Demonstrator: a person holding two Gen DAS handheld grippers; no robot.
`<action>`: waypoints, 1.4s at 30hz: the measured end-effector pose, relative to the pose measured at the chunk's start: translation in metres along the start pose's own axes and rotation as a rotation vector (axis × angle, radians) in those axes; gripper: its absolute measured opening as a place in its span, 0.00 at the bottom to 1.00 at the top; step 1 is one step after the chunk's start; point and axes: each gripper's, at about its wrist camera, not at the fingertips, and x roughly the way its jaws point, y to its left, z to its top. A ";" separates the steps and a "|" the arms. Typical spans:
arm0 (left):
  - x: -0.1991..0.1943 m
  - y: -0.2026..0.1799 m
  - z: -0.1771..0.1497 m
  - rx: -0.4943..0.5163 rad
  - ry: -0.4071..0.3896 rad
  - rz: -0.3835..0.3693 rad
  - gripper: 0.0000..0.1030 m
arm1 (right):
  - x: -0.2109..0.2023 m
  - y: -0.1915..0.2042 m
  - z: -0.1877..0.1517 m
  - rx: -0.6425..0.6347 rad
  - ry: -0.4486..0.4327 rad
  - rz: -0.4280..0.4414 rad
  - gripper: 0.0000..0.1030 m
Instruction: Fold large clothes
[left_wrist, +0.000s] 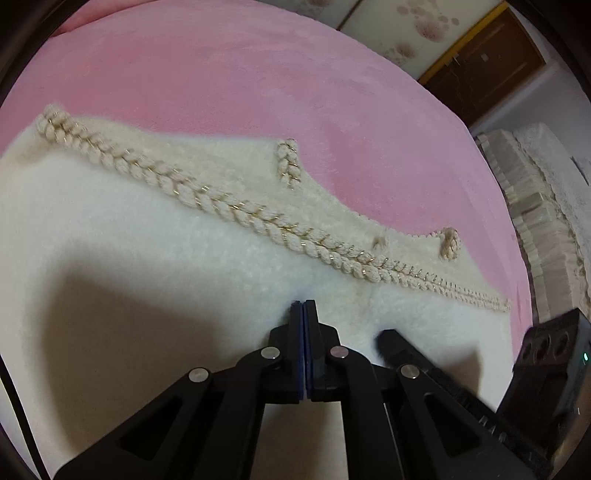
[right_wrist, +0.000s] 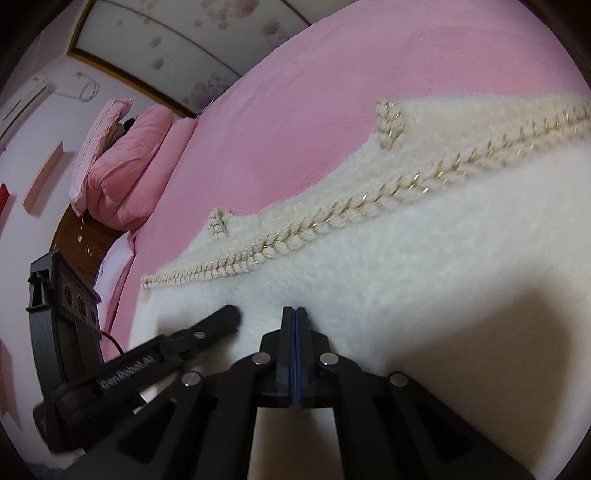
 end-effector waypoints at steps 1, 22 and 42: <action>-0.010 0.009 0.003 0.046 -0.015 0.054 0.01 | -0.009 -0.006 0.003 -0.023 -0.009 -0.045 0.00; -0.079 0.025 -0.019 0.047 -0.031 0.031 0.01 | -0.092 -0.015 -0.035 0.109 -0.129 0.026 0.00; -0.111 0.103 -0.082 0.042 0.046 0.514 0.01 | -0.152 -0.121 -0.069 0.089 0.022 -0.178 0.00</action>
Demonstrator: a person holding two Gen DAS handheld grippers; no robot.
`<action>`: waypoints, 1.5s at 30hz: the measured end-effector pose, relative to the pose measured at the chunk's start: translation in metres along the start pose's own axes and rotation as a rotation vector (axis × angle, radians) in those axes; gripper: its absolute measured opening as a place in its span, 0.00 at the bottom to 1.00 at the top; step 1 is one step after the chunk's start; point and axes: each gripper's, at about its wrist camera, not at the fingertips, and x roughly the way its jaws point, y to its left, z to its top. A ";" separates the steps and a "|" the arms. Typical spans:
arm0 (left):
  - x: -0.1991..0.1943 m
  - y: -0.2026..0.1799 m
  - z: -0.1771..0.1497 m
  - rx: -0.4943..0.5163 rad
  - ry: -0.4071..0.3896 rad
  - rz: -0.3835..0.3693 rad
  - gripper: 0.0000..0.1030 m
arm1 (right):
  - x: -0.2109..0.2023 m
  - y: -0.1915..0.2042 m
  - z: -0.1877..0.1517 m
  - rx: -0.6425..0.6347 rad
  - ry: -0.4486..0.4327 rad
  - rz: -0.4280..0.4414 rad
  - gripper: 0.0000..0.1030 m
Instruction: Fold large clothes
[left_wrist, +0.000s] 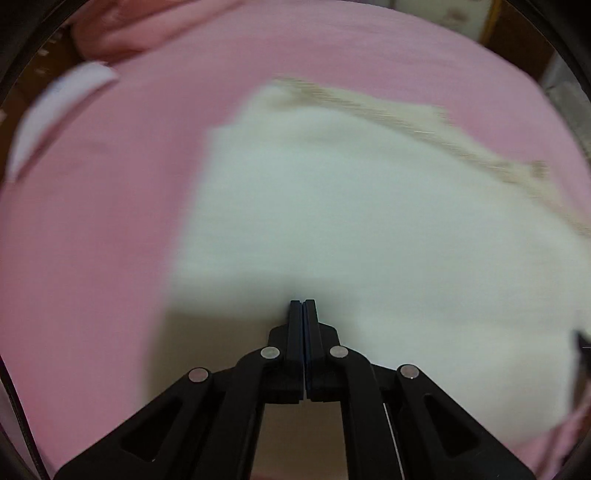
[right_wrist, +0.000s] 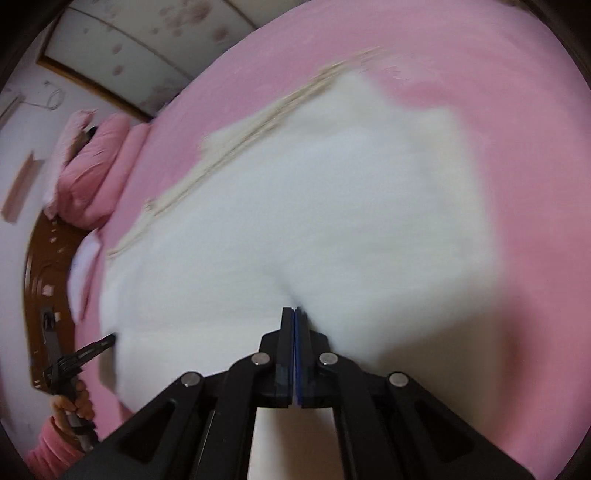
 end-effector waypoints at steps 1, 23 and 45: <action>0.004 0.014 -0.002 -0.025 0.016 -0.015 0.01 | -0.008 -0.009 0.000 0.010 -0.010 -0.046 0.00; -0.033 -0.132 -0.079 -0.118 0.182 -0.467 0.01 | 0.048 0.104 -0.085 0.063 0.184 0.226 0.00; 0.001 0.010 -0.060 -0.117 0.078 0.062 0.00 | -0.065 -0.004 -0.030 0.084 -0.076 -0.438 0.00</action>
